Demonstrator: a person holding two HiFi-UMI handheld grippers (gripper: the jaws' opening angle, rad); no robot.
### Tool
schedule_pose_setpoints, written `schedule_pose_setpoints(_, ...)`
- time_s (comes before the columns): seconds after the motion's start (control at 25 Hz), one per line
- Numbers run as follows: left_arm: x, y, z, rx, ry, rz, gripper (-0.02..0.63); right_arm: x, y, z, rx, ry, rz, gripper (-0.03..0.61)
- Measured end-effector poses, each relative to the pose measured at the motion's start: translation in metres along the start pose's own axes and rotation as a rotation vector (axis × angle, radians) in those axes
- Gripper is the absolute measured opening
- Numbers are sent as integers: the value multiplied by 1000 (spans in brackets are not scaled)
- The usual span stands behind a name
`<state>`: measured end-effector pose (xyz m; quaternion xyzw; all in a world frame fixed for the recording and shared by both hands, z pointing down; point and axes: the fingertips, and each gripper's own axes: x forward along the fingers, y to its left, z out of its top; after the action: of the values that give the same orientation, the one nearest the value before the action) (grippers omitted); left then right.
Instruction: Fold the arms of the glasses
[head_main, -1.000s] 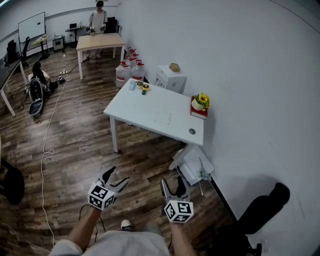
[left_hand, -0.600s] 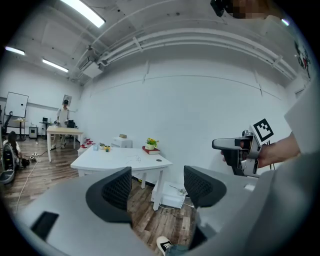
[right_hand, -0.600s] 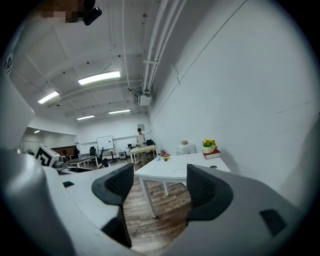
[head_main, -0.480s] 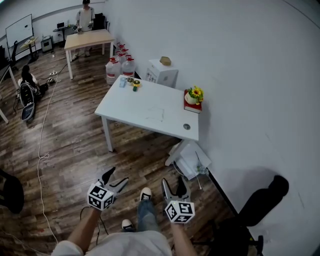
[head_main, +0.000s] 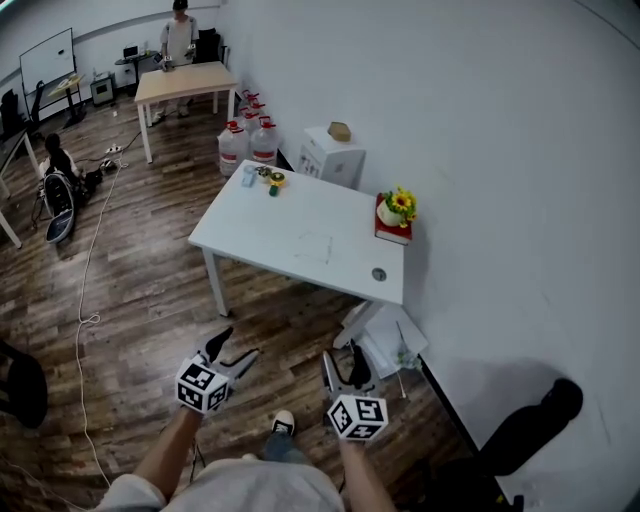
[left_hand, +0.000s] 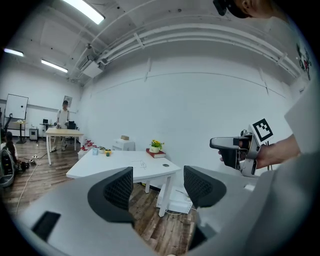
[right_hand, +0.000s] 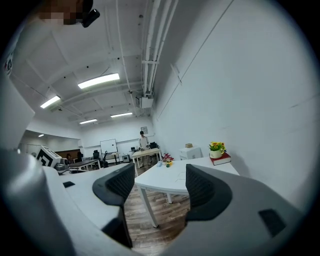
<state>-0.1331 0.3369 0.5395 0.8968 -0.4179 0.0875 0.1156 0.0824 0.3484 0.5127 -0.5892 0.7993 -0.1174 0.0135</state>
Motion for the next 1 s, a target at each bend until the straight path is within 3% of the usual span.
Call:
schedule_pose_setpoints(0.52,116,34,52,21,-33,82,313,112,-91,41,-7,-5,65,295)
schedule_pose_setpoints(1.0,197,73,60,8,-18,98,313,189,-140,42,26,1,82,291)
